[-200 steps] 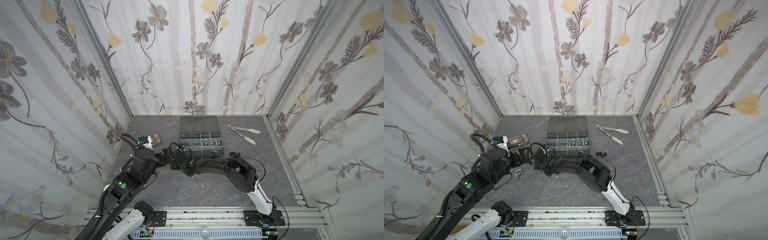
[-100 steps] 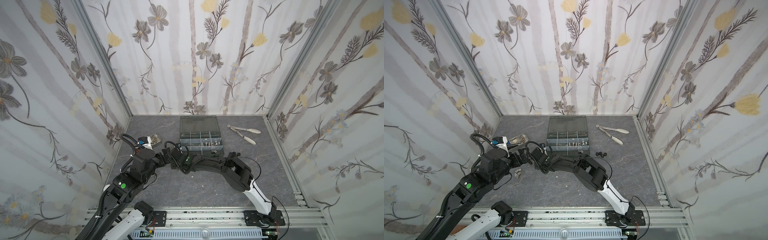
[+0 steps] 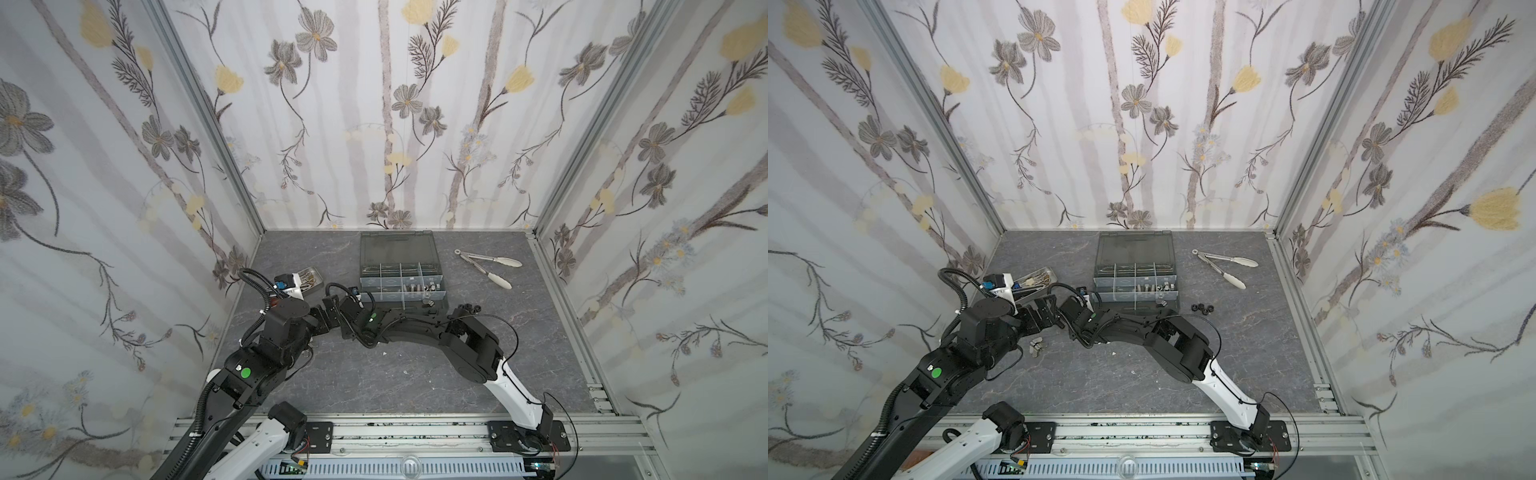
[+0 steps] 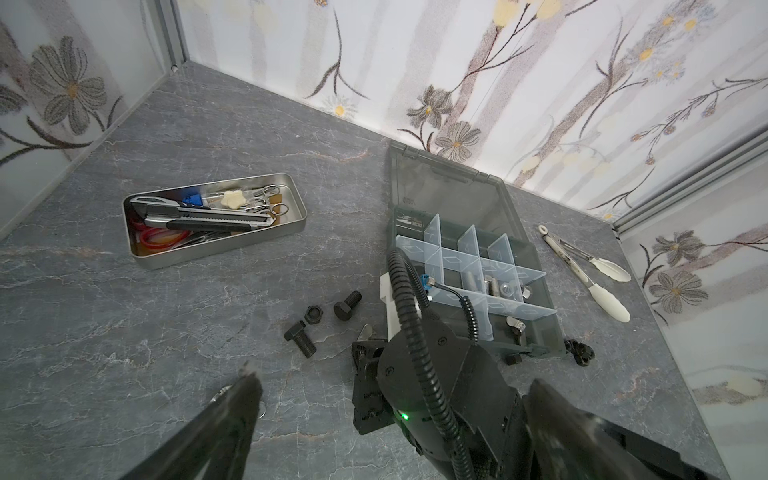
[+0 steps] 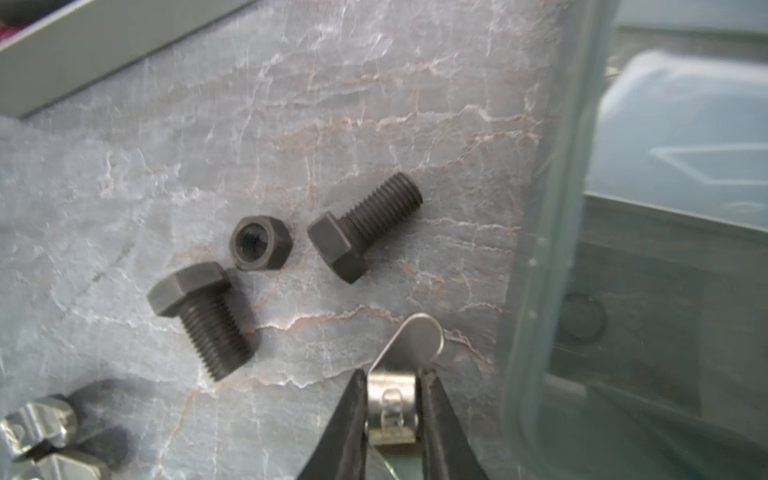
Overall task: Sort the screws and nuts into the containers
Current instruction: 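Grasp the wing nut with the right gripper and lift it toward the box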
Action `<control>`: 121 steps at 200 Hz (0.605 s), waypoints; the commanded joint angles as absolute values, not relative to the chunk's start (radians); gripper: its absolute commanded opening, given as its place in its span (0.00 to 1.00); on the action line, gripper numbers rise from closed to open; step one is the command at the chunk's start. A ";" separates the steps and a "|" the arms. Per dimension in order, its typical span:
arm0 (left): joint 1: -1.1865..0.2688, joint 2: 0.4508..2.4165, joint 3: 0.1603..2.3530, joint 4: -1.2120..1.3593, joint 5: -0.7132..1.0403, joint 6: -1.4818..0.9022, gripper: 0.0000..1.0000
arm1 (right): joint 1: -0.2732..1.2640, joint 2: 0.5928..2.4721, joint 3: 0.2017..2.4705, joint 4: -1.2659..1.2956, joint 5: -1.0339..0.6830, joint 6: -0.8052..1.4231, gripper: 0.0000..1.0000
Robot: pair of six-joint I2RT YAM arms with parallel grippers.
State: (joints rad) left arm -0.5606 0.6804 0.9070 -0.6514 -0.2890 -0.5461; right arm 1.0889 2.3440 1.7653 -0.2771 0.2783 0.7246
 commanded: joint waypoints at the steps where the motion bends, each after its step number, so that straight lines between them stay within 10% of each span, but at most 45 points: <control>1: -0.558 0.678 0.911 -0.659 -0.312 -0.538 1.00 | 1.089 2.341 1.763 -0.349 0.263 0.712 0.17; 121: -0.554 0.702 0.894 -0.655 -0.321 -0.546 1.00 | 1.101 2.166 1.673 -0.295 0.236 0.668 0.11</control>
